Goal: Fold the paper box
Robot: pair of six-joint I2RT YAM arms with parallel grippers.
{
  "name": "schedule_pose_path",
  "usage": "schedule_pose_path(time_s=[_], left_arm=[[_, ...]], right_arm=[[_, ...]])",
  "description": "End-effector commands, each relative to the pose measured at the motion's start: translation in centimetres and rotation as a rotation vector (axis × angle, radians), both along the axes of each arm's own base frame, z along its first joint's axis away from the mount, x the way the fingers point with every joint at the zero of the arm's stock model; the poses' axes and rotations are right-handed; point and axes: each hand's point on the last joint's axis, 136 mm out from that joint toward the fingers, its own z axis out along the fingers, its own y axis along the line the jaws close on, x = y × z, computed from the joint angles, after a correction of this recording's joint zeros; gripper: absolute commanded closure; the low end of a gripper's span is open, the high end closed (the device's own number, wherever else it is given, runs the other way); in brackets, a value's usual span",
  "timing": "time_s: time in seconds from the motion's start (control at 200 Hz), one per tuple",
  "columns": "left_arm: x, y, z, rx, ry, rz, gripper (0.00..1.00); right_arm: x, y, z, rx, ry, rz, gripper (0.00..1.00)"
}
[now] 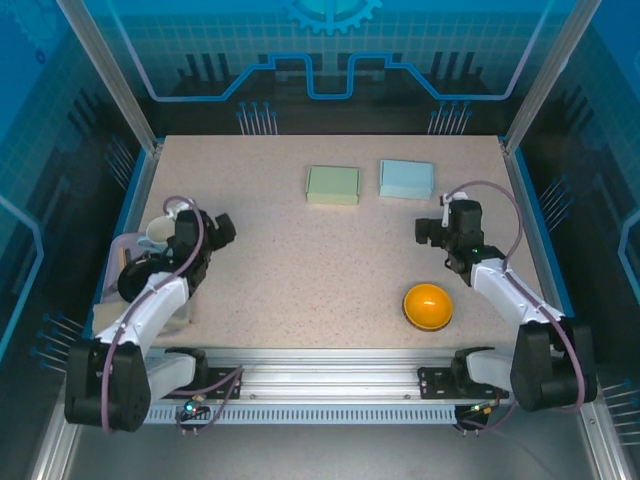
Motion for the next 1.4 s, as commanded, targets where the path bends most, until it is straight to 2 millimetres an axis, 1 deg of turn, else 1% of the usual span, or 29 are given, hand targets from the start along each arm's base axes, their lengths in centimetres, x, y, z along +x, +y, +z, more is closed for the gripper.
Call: schedule_pose_path(time_s=[0.0, 0.02, 0.04, 0.08, 0.125, 0.155, 0.195, 0.3, 0.37, 0.415, 0.44, 0.48, 0.52, 0.54, 0.575, 0.63, 0.665, 0.71, 0.755, 0.83, 1.396], left_arm=[[0.4, 1.8, 0.6, 0.124, -0.058, 0.046, 0.01], [0.5, 1.7, 0.1, 0.127, -0.061, 0.029, 0.01], [0.7, 1.5, -0.3, 0.132, -0.068, 0.011, 0.01], [1.3, 1.0, -1.1, 0.144, -0.086, -0.030, 0.01], [1.8, 0.8, -1.8, 0.161, -0.102, -0.059, 0.01], [2.4, 0.7, -1.9, 0.163, -0.107, -0.071, 0.01], [3.2, 0.0, -2.0, 0.165, -0.107, -0.130, 0.01], [5.0, -1.3, -1.4, 0.162, -0.178, -0.216, 0.01], [5.5, -1.7, -2.3, 0.169, -0.208, -0.250, 0.01], [5.7, -2.3, -3.5, 0.163, -0.214, -0.293, 0.01], [5.9, -2.7, -3.6, 0.172, -0.231, -0.316, 0.01], [5.8, -3.3, -4.2, 0.148, -0.185, -0.358, 0.01], [6.1, -3.5, -3.8, 0.148, -0.202, -0.369, 0.01], [5.9, -3.5, -4.0, 0.144, -0.199, -0.373, 0.01], [6.0, -3.4, -3.9, 0.136, -0.195, -0.375, 0.01], [6.0, -3.5, -3.9, 0.134, -0.195, -0.378, 0.01], [6.0, -3.5, -4.0, 0.136, -0.195, -0.381, 0.01], [6.0, -3.6, -4.0, 0.135, -0.194, -0.385, 0.01], [6.0, -3.6, -4.0, 0.135, -0.194, -0.386, 0.01], [6.0, -3.6, -4.0, 0.138, -0.195, -0.386, 0.01], [6.1, -3.8, -3.9, 0.147, -0.194, -0.389, 0.01]], right_arm=[[2.8, -1.4, 2.3, 0.013, -0.178, -0.047, 0.00], [2.9, -1.4, 1.7, 0.021, -0.170, -0.044, 0.00], [3.4, -1.3, 1.8, 0.029, -0.192, -0.038, 0.00], [3.6, -1.0, 1.1, 0.024, -0.185, -0.016, 0.00], [3.8, -1.0, 0.7, 0.001, -0.181, -0.008, 0.00], [3.9, -1.1, 0.6, -0.007, -0.188, -0.006, 0.00], [3.9, -1.3, 0.1, -0.004, -0.181, -0.013, 0.00], [3.7, -1.3, -1.4, 0.008, -0.201, -0.007, 0.00], [3.3, -1.1, -2.1, 0.007, -0.226, 0.002, 0.00], [3.1, -0.6, -1.9, 0.008, -0.249, 0.032, 0.00], [3.0, -0.2, -1.9, 0.008, -0.264, 0.053, 0.00], [2.8, 0.4, -2.0, 0.009, -0.286, 0.090, 0.00], [2.5, 1.2, -2.5, 0.012, -0.306, 0.140, 0.00], [2.3, 1.5, -2.8, 0.013, -0.316, 0.161, 0.00], [2.4, 1.8, -2.7, 0.007, -0.348, 0.183, 0.00], [2.4, 2.1, -2.9, 0.018, -0.308, 0.198, 0.00], [2.8, 2.1, -2.9, 0.018, -0.307, 0.202, 0.00], [3.3, 2.0, -3.3, 0.019, -0.257, 0.189, 0.00], [3.4, 2.4, -3.3, 0.003, -0.262, 0.203, 0.00], [3.3, 2.5, -3.4, 0.002, -0.256, 0.206, 0.00], [3.3, 2.5, -3.4, 0.004, -0.256, 0.205, 0.00]])
